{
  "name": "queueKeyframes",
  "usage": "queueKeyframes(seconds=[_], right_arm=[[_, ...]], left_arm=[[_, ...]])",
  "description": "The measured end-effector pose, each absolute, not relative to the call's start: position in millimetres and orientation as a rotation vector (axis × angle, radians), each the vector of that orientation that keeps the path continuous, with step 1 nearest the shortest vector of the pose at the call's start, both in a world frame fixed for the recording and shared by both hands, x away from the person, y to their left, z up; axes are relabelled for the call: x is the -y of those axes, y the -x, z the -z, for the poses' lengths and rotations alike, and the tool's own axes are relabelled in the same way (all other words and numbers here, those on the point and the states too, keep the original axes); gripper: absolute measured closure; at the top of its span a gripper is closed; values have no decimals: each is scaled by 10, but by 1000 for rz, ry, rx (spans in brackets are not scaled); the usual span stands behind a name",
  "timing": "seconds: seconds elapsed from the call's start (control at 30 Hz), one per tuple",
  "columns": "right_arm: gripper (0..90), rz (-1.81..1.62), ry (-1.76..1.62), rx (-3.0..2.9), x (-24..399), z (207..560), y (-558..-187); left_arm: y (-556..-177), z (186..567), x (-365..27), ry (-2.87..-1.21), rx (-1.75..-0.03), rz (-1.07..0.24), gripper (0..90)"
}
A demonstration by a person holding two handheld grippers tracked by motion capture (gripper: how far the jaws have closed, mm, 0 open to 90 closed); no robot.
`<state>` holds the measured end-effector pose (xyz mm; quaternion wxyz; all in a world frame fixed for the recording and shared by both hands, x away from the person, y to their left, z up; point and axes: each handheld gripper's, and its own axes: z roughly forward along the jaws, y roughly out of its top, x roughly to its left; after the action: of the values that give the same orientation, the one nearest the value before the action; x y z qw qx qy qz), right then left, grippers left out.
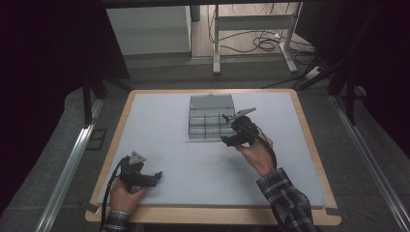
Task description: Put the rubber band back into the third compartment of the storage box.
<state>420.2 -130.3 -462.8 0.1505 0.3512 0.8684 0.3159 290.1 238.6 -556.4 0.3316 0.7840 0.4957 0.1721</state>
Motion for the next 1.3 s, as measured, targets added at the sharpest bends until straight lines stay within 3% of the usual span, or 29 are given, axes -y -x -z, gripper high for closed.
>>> queueKeyframes(seconds=[0.6, 1.3], right_arm=[[271, -900, -1010, -2467, 1535, 4658, -3965], [99, -949, -1140, -2418, 2091, 4806, -3518]], left_arm=[[-2902, 5564, -2386, -2050, -1296, -450, 0], [-2901, 5564, -2385, -2050, -1297, -450, 0]])
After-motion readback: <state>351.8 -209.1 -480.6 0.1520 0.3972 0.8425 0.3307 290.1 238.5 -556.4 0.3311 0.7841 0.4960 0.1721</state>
